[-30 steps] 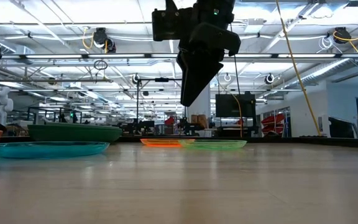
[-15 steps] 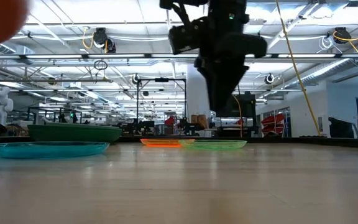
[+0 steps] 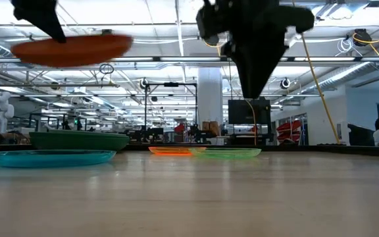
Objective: Stack plastic plates
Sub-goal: Stack the dark orange plate on top of the light blue plate
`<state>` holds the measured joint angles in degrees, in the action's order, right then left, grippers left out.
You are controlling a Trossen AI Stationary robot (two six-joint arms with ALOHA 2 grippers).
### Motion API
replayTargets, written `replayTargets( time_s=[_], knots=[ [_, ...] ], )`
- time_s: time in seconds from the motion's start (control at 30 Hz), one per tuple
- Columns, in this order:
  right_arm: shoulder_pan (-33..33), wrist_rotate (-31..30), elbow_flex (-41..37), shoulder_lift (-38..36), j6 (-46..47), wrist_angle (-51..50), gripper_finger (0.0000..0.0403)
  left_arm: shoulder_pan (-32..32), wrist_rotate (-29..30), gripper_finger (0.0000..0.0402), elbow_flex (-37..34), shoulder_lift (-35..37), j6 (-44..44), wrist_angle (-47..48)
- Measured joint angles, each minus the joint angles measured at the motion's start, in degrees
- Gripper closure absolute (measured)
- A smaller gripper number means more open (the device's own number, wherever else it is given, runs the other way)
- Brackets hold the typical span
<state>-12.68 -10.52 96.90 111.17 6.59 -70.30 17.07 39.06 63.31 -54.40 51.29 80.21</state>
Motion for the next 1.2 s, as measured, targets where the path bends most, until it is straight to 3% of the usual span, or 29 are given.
replayTargets(
  time_s=[0.27,0.47,0.67,0.8,1.03,1.2],
  knots=[
    [-0.31,-0.27,0.04,-6.0,-1.4,4.99,0.0303,-28.0,-1.71,0.0394,0.0,-1.76,-24.35,-10.0],
    [-0.36,-0.19,0.04,-7.5,-1.47,5.8,0.0303,-46.76,-10.72,0.0394,0.0,-7.38,-41.14,-16.48],
    [-0.36,-0.18,0.04,-7.43,-1.31,5.81,0.0303,-61.8,-18.63,0.0394,-0.03,-13.62,-50.81,-20.09],
    [-0.36,-0.18,0.04,-7.43,-1.29,5.81,0.0303,-68.45,-24.74,0.0394,-0.04,-17.06,-54.83,-23.33],
    [-0.36,-0.16,0.04,-7.43,-0.81,5.81,0.0303,-74.44,-25.32,0.0394,-0.04,-21.61,-57.48,-23.55],
    [-0.36,-0.16,0.04,-7.43,-0.81,5.83,0.0303,-75.74,-25.32,0.0368,-0.04,-22.37,-58.46,-23.72]
  ],
)
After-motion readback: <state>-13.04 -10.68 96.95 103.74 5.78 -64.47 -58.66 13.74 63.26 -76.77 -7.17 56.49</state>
